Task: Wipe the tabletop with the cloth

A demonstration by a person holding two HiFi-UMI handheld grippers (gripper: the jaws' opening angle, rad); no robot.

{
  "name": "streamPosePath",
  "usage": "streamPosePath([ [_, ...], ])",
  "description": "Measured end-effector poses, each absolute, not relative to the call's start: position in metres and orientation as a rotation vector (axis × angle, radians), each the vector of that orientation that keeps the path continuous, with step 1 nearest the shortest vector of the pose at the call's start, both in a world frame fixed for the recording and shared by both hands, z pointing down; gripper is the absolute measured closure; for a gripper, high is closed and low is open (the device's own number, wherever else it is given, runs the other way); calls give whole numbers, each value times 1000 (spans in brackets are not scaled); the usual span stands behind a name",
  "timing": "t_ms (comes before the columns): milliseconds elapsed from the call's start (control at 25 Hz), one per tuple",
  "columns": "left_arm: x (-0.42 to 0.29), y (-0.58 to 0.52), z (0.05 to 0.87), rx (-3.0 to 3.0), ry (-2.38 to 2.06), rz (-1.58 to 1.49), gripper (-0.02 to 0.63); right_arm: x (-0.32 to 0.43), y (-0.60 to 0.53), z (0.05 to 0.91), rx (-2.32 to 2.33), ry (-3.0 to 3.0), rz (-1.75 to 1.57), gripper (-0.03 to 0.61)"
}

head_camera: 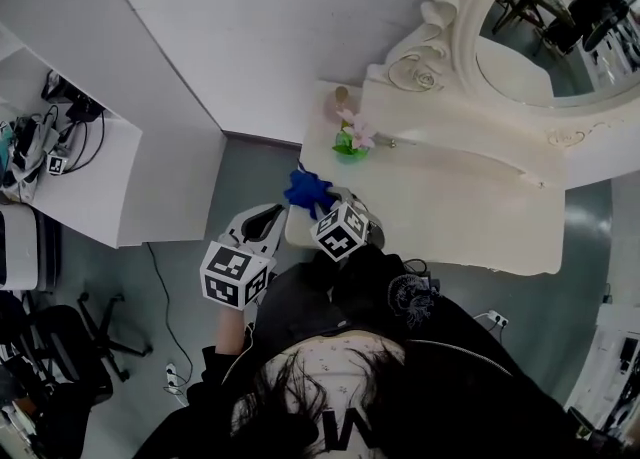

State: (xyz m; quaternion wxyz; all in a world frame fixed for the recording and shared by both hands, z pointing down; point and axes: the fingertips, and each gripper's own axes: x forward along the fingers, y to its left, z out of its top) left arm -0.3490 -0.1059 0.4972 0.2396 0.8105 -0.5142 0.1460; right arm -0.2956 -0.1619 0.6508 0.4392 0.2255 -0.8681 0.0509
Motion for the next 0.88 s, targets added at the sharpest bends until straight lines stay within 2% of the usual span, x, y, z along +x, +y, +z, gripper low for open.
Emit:
streamPosePath([
  [880, -284, -149, 497, 2321, -1260, 351, 612, -141, -221, 653, 828, -1947, 128, 492],
])
